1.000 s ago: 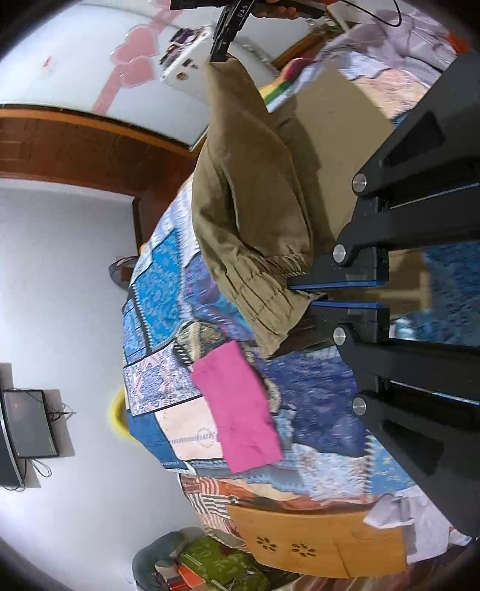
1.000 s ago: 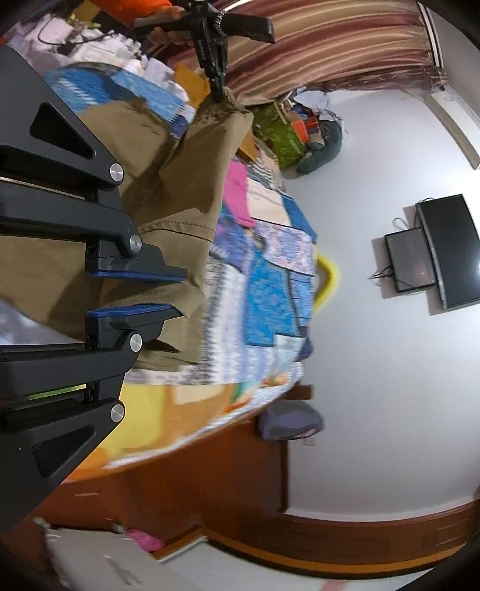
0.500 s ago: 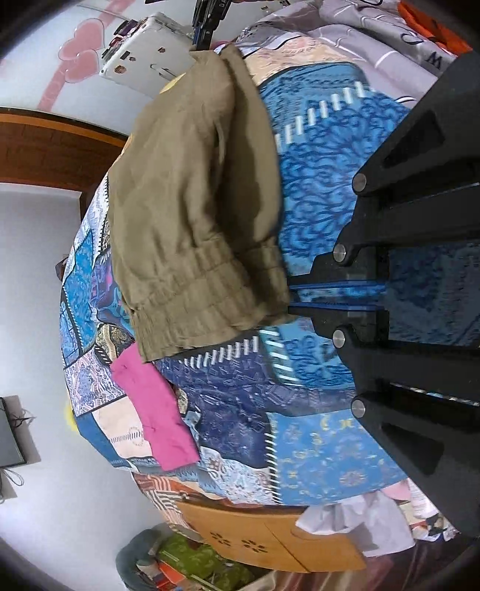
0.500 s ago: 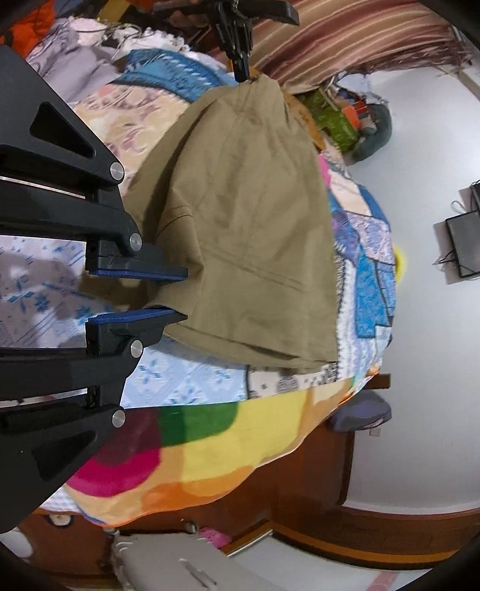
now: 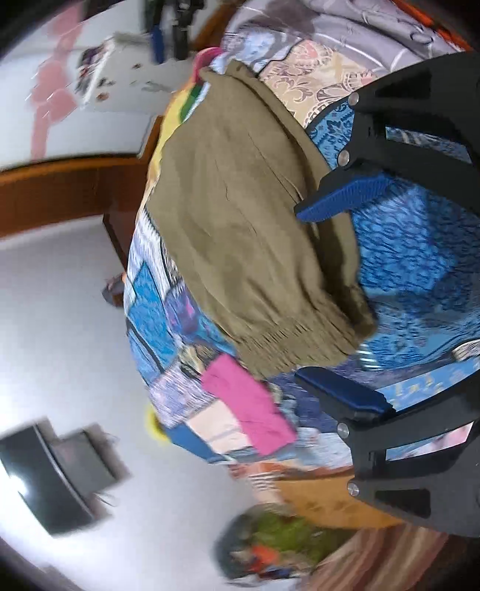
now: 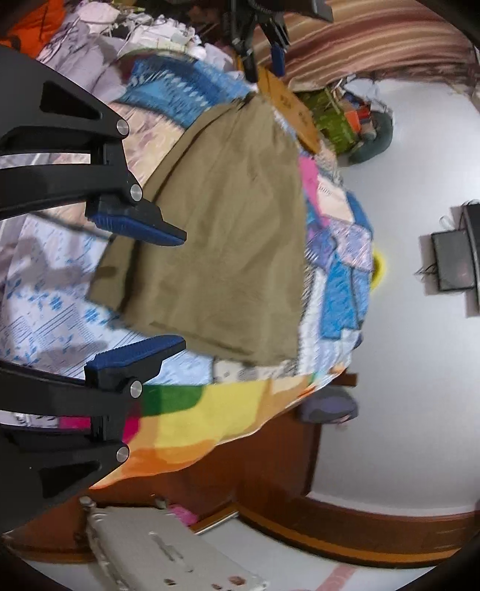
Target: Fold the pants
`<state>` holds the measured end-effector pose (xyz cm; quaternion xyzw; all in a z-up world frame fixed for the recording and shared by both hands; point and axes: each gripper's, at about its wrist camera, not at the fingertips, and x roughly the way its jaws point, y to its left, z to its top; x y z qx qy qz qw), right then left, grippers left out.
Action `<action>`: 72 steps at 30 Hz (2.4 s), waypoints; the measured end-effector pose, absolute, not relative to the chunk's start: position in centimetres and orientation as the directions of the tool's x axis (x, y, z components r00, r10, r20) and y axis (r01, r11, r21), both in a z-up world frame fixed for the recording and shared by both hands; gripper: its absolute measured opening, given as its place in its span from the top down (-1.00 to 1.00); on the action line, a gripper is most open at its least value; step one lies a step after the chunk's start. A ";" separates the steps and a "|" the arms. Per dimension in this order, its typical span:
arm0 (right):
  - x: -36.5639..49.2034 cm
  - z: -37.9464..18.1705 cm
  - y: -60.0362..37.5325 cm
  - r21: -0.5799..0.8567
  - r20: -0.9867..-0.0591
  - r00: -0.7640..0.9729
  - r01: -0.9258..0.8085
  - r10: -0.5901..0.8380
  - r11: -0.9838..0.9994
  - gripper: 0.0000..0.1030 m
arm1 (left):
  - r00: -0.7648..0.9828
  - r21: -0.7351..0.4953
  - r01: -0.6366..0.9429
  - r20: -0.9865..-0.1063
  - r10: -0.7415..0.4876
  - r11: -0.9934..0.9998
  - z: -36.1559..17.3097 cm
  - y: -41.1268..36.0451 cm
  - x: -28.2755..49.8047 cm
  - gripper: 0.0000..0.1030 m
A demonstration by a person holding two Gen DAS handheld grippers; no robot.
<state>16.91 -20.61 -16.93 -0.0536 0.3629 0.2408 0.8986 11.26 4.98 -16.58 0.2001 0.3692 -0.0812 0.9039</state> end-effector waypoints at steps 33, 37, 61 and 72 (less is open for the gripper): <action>17.5 -20.2 -9.6 0.039 -0.680 0.501 -0.704 0.535 0.709 0.74 | 0.628 0.225 0.440 -0.769 -0.119 0.869 -19.8 -0.4 13.8 0.53; 16.8 -20.0 -10.1 0.075 -0.685 0.476 -0.707 0.552 0.703 0.79 | 0.620 0.191 0.448 -0.770 -0.150 0.873 -19.9 -0.3 12.9 0.54; 18.8 -20.1 -11.4 0.281 -0.681 0.431 -0.593 0.593 0.755 0.16 | 0.576 -0.055 0.203 -0.800 -0.165 0.978 -18.5 6.9 14.7 0.06; 19.0 -23.8 -16.1 0.283 -0.759 0.397 -0.512 0.516 0.811 0.17 | 0.540 -0.087 0.094 -0.832 -0.125 0.992 -23.2 10.6 13.5 -0.33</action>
